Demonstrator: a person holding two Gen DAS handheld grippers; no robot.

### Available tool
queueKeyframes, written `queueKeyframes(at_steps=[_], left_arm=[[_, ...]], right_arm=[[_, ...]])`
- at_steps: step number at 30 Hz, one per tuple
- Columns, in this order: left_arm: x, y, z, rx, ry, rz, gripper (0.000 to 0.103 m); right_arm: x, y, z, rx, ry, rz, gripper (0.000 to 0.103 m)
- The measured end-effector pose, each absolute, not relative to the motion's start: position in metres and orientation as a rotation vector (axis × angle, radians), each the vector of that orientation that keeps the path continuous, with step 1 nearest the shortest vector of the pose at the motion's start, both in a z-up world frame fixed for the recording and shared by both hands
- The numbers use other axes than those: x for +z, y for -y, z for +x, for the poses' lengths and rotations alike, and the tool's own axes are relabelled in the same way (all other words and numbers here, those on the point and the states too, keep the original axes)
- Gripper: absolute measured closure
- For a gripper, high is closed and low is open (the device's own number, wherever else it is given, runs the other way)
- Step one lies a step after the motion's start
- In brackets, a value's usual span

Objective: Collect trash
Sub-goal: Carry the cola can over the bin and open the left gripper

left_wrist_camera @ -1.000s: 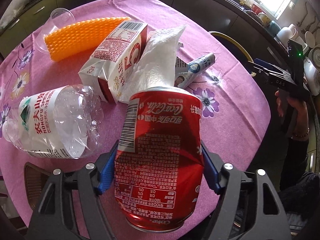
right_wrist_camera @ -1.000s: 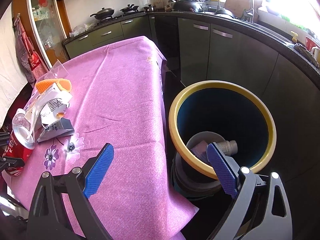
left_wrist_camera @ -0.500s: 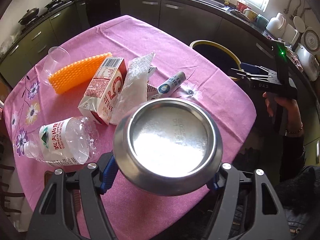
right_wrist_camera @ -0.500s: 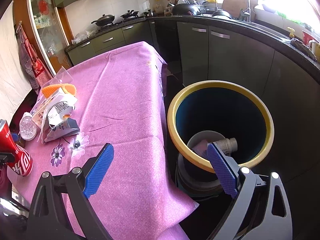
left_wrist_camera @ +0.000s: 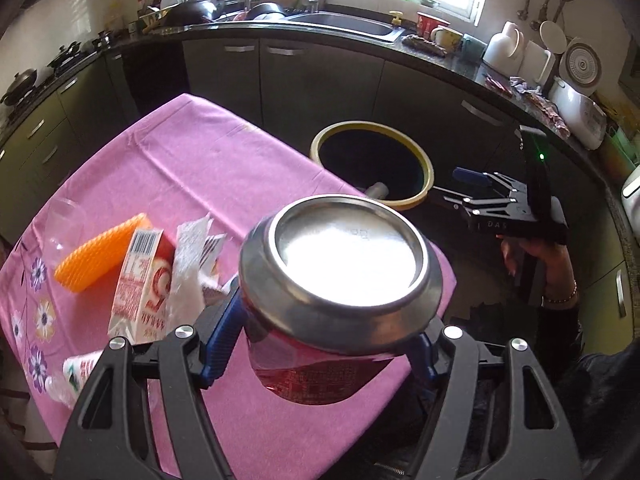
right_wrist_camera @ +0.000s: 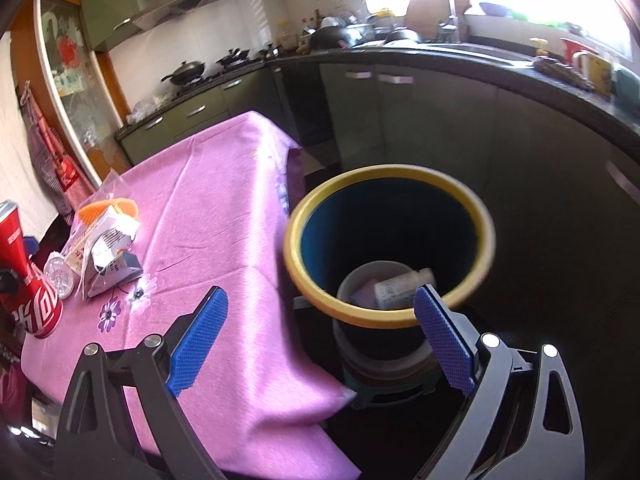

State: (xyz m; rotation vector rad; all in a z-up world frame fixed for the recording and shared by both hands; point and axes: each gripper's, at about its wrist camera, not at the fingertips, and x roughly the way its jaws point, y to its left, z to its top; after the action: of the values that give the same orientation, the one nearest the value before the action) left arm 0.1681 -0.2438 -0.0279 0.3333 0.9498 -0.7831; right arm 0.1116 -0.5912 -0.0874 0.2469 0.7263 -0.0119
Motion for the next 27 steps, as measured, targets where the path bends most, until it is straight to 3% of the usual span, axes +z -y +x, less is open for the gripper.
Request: queueKeyframes(at_steps=[7,16,18,27], left_arm=[[-0.019,0.357,0.210,-0.926,-0.886,0.391,0.036],[-0.074,0.491,0.267,-0.930,-0.930,0.448,0.032],[-0.081,0.497,0.274,-0.915,-0.935,0.443,0.023],[-0.038,0.427,0.246,-0.904,-0.852,0.336,0.015]], right_arm=[[-0.074,0.645,0.059,-0.161,-0.673,0.305,0.010],[-0.086,0.688,0.023,-0.254,-0.683,0.400,0.010],[-0.088,0.690,0.022,-0.251,-0.689,0.403,0.010],[-0.087,0.675,0.037,-0.199,-0.695,0.387,0.010]])
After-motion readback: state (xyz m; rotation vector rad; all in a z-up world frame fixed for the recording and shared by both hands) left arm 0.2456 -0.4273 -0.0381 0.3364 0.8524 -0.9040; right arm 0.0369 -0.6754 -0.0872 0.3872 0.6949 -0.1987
